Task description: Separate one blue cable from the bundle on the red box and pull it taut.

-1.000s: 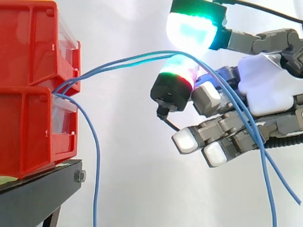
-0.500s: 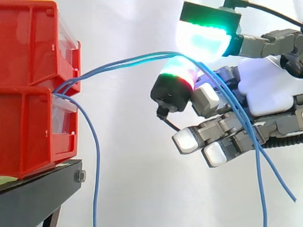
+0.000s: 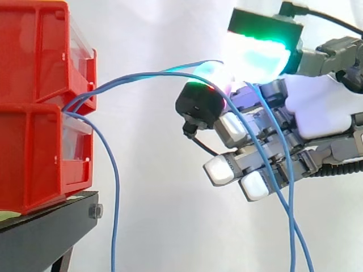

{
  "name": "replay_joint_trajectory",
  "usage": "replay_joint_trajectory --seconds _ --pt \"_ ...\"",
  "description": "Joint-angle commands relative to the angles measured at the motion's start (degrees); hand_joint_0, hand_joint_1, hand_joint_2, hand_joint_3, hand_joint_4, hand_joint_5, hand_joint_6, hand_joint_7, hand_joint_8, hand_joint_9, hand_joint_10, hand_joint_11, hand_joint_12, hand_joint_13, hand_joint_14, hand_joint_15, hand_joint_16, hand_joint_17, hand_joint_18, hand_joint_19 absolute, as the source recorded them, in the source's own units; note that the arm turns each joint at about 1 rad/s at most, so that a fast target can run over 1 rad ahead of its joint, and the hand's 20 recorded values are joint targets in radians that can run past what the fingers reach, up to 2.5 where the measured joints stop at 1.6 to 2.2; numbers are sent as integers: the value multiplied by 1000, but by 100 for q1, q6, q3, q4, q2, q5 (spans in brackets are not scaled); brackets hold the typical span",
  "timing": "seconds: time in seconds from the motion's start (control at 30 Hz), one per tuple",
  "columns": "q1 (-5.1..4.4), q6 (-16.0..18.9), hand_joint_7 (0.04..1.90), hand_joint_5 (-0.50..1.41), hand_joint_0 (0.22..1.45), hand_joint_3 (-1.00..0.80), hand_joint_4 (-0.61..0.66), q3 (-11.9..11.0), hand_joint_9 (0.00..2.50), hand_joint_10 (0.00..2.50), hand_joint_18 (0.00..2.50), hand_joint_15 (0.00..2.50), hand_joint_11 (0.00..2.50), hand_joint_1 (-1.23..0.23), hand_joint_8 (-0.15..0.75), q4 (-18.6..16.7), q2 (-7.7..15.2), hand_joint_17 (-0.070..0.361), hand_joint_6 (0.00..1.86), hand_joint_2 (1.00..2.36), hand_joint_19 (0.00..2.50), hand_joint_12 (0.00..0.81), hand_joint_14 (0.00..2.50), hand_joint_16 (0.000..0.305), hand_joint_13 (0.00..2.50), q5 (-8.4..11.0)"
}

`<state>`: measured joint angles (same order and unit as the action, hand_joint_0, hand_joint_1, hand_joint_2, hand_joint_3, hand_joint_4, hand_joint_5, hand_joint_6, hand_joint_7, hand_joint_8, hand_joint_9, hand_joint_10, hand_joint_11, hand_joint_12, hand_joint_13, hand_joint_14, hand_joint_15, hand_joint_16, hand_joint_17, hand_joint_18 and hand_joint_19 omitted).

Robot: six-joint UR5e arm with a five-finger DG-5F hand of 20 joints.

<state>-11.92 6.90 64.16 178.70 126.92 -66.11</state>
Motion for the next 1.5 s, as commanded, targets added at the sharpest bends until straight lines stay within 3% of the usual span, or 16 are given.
replay_joint_trajectory --seconds 0.0,0.17,0.33,0.5,1.0,1.47 --pt "6 4 1044 -170 491 -500 130 0 1019 15 841 383 653 -881 356 7 0 118 890 1000 383 411 11 52 812 2" --pt "-3 4 1030 -153 412 -500 157 0 1079 13 895 389 644 -679 393 -2 0 138 879 1000 388 448 12 61 843 2" --pt "-3 4 1076 -144 488 -500 136 -70 1105 13 841 411 633 -538 382 7 0 124 857 1000 454 427 11 55 843 -7" --pt "-3 -5 1117 -146 560 -392 126 -70 1114 15 808 419 665 -629 368 16 0 113 850 1007 481 406 12 50 833 -7" --pt "6 -5 1123 -148 586 -237 120 -62 1118 14 865 409 662 -750 380 16 0 117 868 1013 441 415 12 52 855 -16" --pt "-3 -5 1250 -110 603 51 -92 -62 1248 13 944 376 650 -834 366 16 0 129 899 1009 370 433 10 57 903 -7"
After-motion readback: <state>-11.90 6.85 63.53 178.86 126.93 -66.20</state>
